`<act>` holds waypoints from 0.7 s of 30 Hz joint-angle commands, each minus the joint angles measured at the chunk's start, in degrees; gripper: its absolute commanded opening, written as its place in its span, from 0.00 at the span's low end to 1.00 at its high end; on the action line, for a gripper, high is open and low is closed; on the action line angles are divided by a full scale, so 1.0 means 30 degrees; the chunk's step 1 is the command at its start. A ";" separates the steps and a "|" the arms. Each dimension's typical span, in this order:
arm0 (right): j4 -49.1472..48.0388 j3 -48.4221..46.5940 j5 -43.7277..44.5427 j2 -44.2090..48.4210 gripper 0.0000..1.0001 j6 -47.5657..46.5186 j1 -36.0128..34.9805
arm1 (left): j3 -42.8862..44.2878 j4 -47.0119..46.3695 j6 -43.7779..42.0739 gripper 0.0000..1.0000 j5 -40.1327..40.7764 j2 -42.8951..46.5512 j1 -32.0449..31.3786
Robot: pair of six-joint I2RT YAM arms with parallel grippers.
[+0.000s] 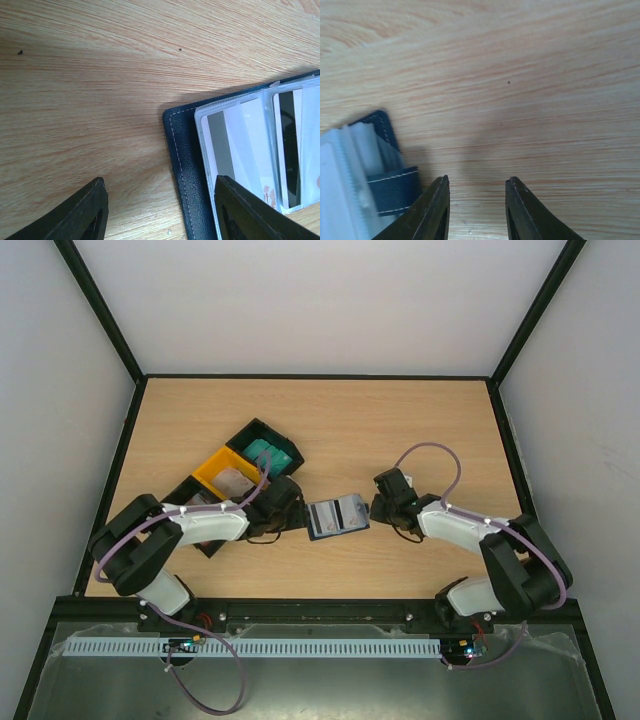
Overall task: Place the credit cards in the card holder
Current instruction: Close the card holder at the center of the board.
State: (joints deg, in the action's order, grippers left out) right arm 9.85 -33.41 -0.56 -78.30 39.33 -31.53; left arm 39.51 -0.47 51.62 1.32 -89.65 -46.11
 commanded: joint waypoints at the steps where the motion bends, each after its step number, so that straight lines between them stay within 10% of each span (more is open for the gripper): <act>1: 0.0361 -0.0479 -0.0696 -0.0744 0.31 -0.0831 0.0021 | 0.0370 0.0127 -0.0037 0.59 -0.0115 -0.0300 -0.0070; 21: -0.1993 -0.0941 -0.4398 -0.2015 0.43 -0.2969 -0.0037 | 0.1457 0.1426 -0.0939 0.57 -0.0057 -0.2084 -0.0074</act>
State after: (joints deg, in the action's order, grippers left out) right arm 5.39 -34.30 -13.54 -83.05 32.10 -31.53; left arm 42.30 -0.93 50.70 1.04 -92.79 -46.11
